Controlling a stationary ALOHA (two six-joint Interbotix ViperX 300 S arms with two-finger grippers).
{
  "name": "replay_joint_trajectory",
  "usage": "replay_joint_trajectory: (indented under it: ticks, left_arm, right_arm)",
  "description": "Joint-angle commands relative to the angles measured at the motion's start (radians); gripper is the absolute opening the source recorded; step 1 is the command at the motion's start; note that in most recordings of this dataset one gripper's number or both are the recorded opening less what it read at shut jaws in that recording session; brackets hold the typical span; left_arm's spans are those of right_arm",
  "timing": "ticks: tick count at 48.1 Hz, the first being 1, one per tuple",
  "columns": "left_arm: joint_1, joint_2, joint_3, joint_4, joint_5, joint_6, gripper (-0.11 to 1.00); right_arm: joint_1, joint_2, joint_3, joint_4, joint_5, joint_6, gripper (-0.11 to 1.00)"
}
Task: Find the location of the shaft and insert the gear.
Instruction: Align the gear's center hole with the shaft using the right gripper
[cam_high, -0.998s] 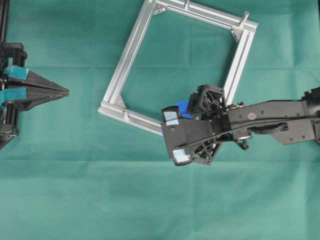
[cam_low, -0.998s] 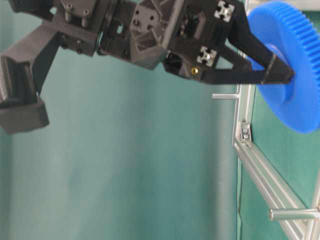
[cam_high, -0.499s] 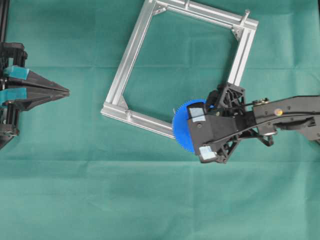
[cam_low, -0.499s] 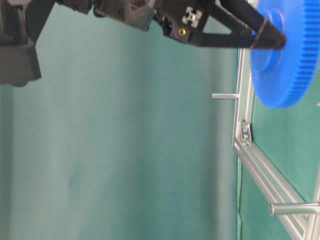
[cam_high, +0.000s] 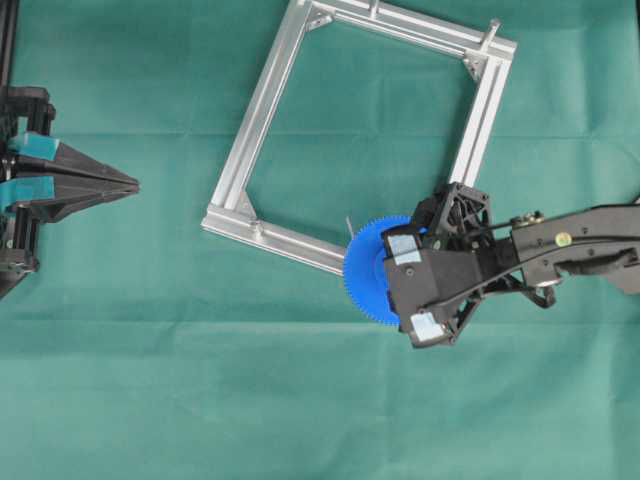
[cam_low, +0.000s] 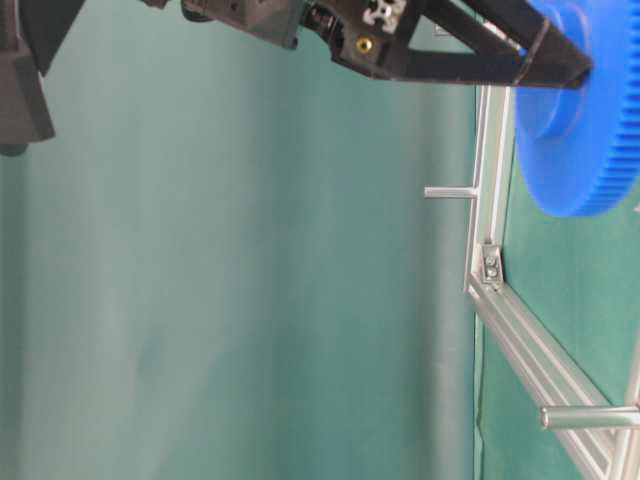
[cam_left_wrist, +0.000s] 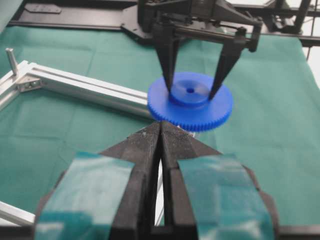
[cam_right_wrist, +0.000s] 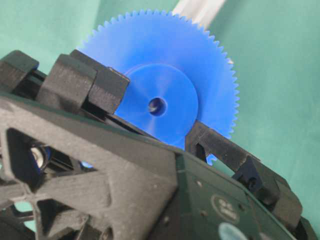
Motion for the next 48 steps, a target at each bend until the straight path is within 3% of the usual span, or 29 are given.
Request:
replay_joint_trajectory:
  ticks: [1, 18, 32, 48]
  left_arm:
    - [0.003, 0.006, -0.009, -0.003, -0.005, 0.002, 0.0]
    - [0.003, 0.006, -0.009, -0.002, -0.005, 0.002, 0.0]
    - [0.003, 0.006, -0.008, -0.002, -0.005, -0.003, 0.0]
    - [0.003, 0.006, -0.008, -0.003, -0.005, -0.005, 0.0]
  right_arm:
    - [0.009, -0.012, -0.023, 0.003, -0.012, 0.011, 0.69]
    - [0.014, -0.003, -0.034, -0.008, -0.04, 0.023, 0.69]
    - [0.014, 0.005, -0.029, -0.066, -0.034, 0.023, 0.69]
    - [0.014, -0.018, 0.006, -0.08, -0.032, 0.028, 0.69]
